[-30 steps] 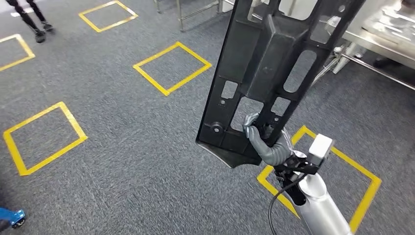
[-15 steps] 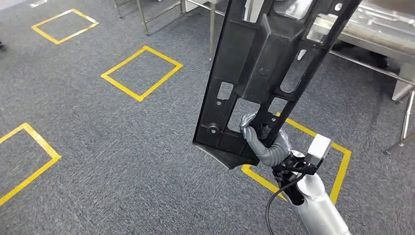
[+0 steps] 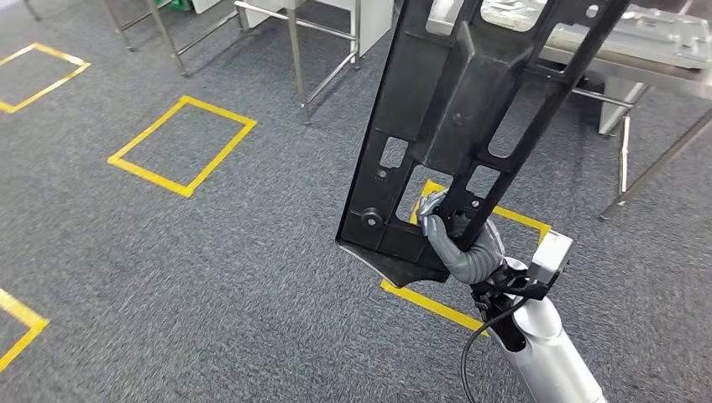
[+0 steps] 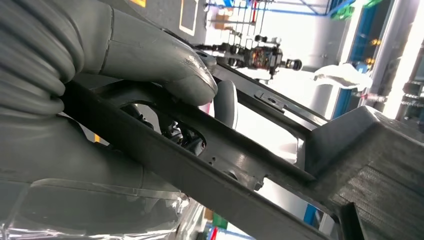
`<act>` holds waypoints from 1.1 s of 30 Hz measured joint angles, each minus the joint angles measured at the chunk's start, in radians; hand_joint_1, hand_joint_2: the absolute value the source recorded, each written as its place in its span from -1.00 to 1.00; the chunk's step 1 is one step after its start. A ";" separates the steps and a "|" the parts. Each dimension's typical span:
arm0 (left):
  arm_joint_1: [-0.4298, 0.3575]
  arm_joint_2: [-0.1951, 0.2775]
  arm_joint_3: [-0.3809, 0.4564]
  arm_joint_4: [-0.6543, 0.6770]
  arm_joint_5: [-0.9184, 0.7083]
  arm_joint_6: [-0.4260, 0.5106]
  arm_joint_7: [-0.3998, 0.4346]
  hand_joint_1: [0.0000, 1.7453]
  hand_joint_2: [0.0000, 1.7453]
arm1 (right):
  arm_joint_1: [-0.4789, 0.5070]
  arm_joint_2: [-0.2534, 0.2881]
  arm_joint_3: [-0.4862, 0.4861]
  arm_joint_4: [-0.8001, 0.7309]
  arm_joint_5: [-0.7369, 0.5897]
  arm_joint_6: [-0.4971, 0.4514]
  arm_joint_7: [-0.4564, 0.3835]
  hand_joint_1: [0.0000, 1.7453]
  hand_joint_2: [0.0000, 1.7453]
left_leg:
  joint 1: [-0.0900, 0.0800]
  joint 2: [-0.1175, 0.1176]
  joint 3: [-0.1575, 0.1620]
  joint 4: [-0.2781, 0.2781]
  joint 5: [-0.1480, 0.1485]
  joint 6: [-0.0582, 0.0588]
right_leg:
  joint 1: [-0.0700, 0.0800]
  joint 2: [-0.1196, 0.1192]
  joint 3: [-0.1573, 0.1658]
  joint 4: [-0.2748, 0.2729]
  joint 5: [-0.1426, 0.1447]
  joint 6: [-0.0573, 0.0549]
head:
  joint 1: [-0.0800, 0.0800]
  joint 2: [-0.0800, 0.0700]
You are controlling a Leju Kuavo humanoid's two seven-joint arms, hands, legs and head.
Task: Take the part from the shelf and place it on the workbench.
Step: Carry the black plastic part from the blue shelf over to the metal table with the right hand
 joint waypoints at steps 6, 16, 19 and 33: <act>-0.003 -0.001 0.001 0.000 -0.001 0.001 -0.004 -1.00 1.00 | 0.001 0.002 -0.001 0.000 0.000 0.001 -0.001 1.00 1.00 | 0.002 0.046 0.020 -0.049 0.019 0.033 | 0.000 -0.030 -0.043 0.060 -0.030 0.031 | 0.000 0.000; 0.003 -0.001 0.002 0.000 -0.001 0.001 -0.006 -1.00 1.00 | -0.001 0.004 0.001 -0.001 0.000 0.001 -0.002 1.00 1.00 | -0.016 0.168 0.030 -0.044 0.000 0.017 | 0.011 -0.179 0.014 -0.010 -0.012 0.015 | 0.000 0.000; 0.000 -0.001 0.002 0.000 0.000 0.000 -0.008 -1.00 1.00 | -0.003 0.004 0.001 -0.003 0.000 0.001 -0.002 1.00 1.00 | -0.014 0.176 0.036 -0.038 -0.013 0.001 | 0.013 -0.147 0.014 -0.013 -0.010 -0.002 | 0.000 0.000; 0.002 -0.001 0.010 0.000 0.008 -0.002 -0.018 -1.00 1.00 | -0.007 -0.001 0.004 -0.005 0.000 0.004 -0.001 1.00 1.00 | -0.015 0.010 0.004 -0.036 0.023 0.024 | 0.006 0.028 0.013 -0.015 -0.002 0.001 | 0.000 0.000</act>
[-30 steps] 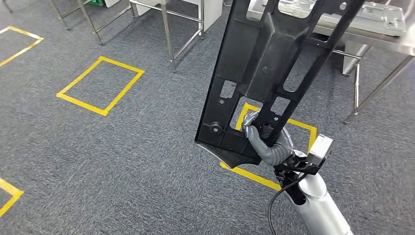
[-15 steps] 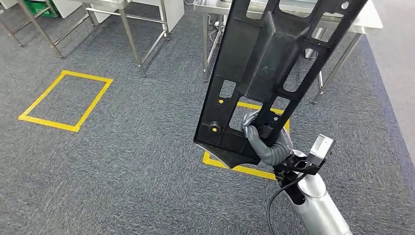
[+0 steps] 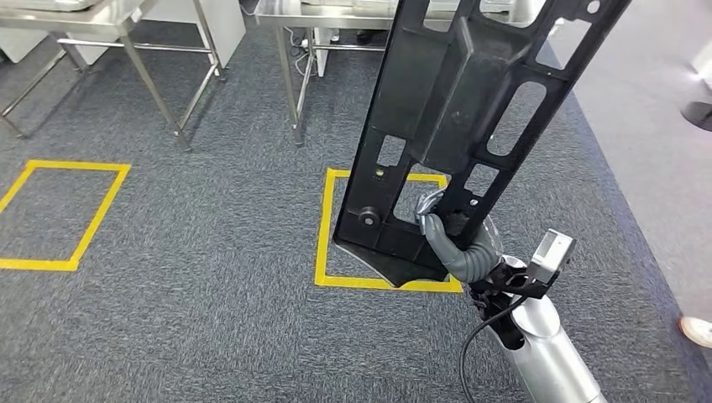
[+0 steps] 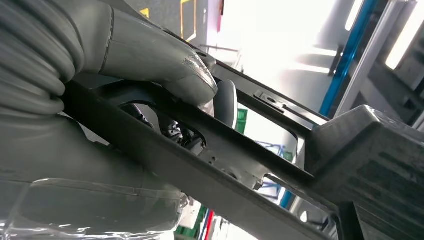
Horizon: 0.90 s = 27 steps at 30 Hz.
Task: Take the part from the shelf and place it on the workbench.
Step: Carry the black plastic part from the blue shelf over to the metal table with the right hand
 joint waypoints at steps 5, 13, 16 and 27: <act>-0.003 -0.003 0.000 0.000 0.000 0.000 -0.002 -1.00 1.00 | -0.004 0.004 -0.001 0.001 0.000 0.000 0.000 1.00 1.00 | 0.002 0.059 0.015 -0.035 0.018 0.017 | 0.002 -0.105 -0.076 0.150 -0.085 0.019 | 0.000 0.000; 0.001 -0.002 0.001 0.000 0.003 0.006 -0.024 -1.00 1.00 | -0.003 0.006 0.000 0.009 0.001 -0.001 0.001 1.00 1.00 | 0.007 0.096 0.010 -0.008 -0.007 -0.011 | -0.020 -0.153 0.005 0.016 -0.016 0.037 | 0.000 0.000; -0.001 -0.002 0.001 0.000 0.002 0.007 -0.034 -1.00 1.00 | -0.004 0.006 0.001 0.009 0.001 -0.003 0.001 1.00 1.00 | 0.009 0.099 0.014 -0.005 -0.023 -0.031 | -0.013 -0.146 0.012 0.006 -0.029 0.012 | 0.000 0.000; -0.001 0.001 0.002 0.000 0.001 0.013 -0.037 -1.00 1.00 | -0.004 0.005 0.006 0.009 0.002 -0.007 0.001 1.00 1.00 | -0.006 0.067 -0.112 0.098 0.061 -0.008 | 0.005 -0.118 0.129 -0.005 -0.117 -0.021 | 0.000 0.000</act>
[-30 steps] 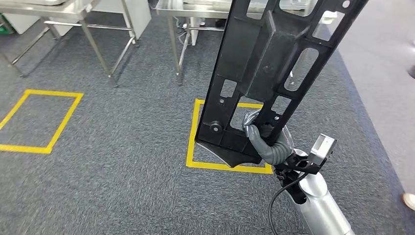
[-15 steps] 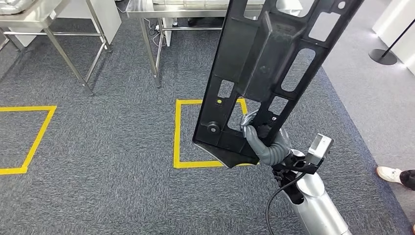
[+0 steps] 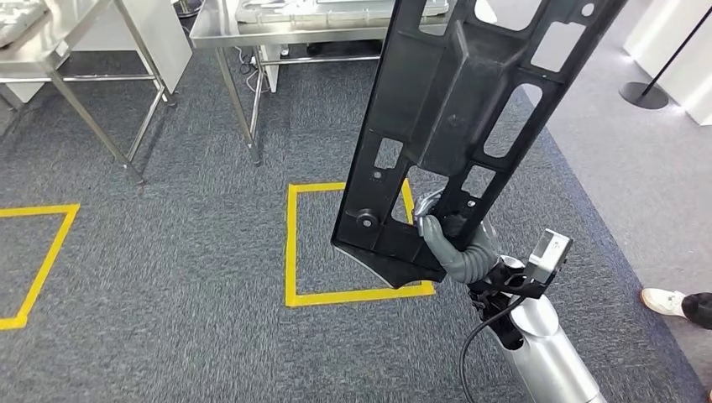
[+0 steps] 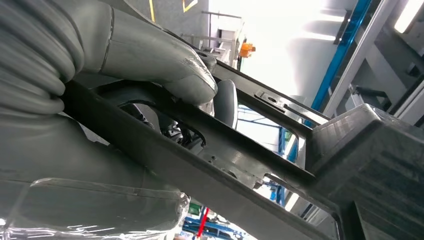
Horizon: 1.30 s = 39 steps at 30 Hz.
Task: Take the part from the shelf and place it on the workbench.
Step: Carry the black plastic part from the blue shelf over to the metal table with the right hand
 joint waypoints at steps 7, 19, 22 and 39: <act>0.007 0.004 0.000 0.000 -0.001 0.004 0.000 -1.00 1.00 | -0.004 0.001 0.003 0.001 0.001 0.000 0.000 1.00 1.00 | -0.004 -0.002 0.134 -0.163 -0.034 0.026 | -0.007 -0.003 -0.050 0.115 0.053 0.034 | 0.000 0.000; 0.008 0.013 0.000 0.000 -0.001 0.005 0.001 -1.00 1.00 | 0.000 0.005 0.006 0.009 0.001 0.000 0.003 1.00 1.00 | 0.021 0.004 0.410 -0.206 -0.224 -0.028 | -0.034 -0.053 -0.231 0.020 0.198 0.048 | 0.000 0.000; 0.002 0.008 0.000 0.000 -0.001 0.004 0.001 -1.00 1.00 | -0.012 -0.009 0.007 0.003 -0.001 0.000 0.001 1.00 1.00 | 0.032 0.009 0.306 -0.013 -0.174 -0.039 | -0.022 -0.037 -0.202 0.019 0.172 0.022 | 0.000 0.000; 0.009 0.015 0.001 0.000 0.000 0.008 -0.003 -1.00 1.00 | -0.001 -0.017 0.014 -0.002 -0.017 -0.010 -0.004 1.00 1.00 | -0.044 -0.017 0.182 -0.196 -0.035 0.074 | -0.002 -0.006 -0.151 0.199 0.067 0.031 | 0.000 0.000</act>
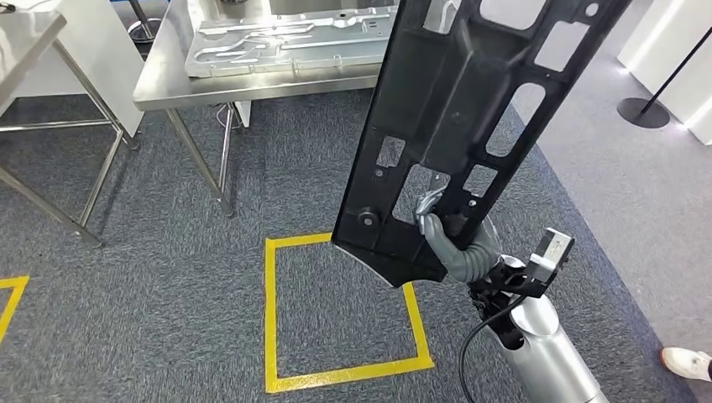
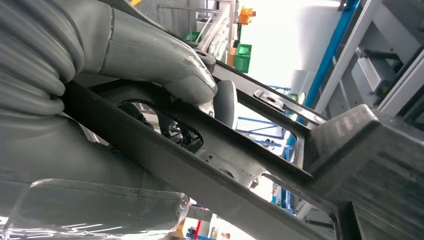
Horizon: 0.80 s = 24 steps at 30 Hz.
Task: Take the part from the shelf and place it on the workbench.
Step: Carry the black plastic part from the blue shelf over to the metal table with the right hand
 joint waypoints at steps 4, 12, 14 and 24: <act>0.008 -0.003 0.000 0.000 0.000 -0.001 0.000 -1.00 1.00 | 0.006 0.002 0.000 0.004 -0.003 0.002 -0.003 1.00 1.00 | 0.020 -0.003 0.065 0.001 -0.060 -0.025 | -0.024 -0.004 -0.091 0.017 -0.130 0.030 | 0.000 0.000; -0.001 -0.003 0.000 0.000 -0.001 -0.002 0.000 -1.00 1.00 | 0.013 -0.003 0.003 0.000 -0.005 0.002 -0.007 1.00 1.00 | 0.050 0.006 0.104 0.114 -0.131 -0.084 | -0.026 -0.027 -0.071 -0.170 0.105 0.005 | 0.000 0.000; -0.004 -0.005 0.000 0.000 -0.001 -0.002 0.000 -1.00 1.00 | 0.014 -0.011 0.002 -0.003 -0.005 0.004 -0.009 1.00 1.00 | 0.055 0.008 -0.001 0.275 -0.090 -0.094 | -0.025 -0.027 -0.035 -0.181 0.082 -0.006 | 0.000 0.000; -0.003 -0.005 0.002 0.001 0.007 0.000 -0.016 -1.00 1.00 | 0.022 -0.015 0.003 -0.001 -0.003 0.010 -0.015 1.00 1.00 | 0.046 0.010 -0.214 0.131 0.050 -0.076 | -0.022 -0.011 0.160 -0.199 -0.066 0.009 | 0.000 0.000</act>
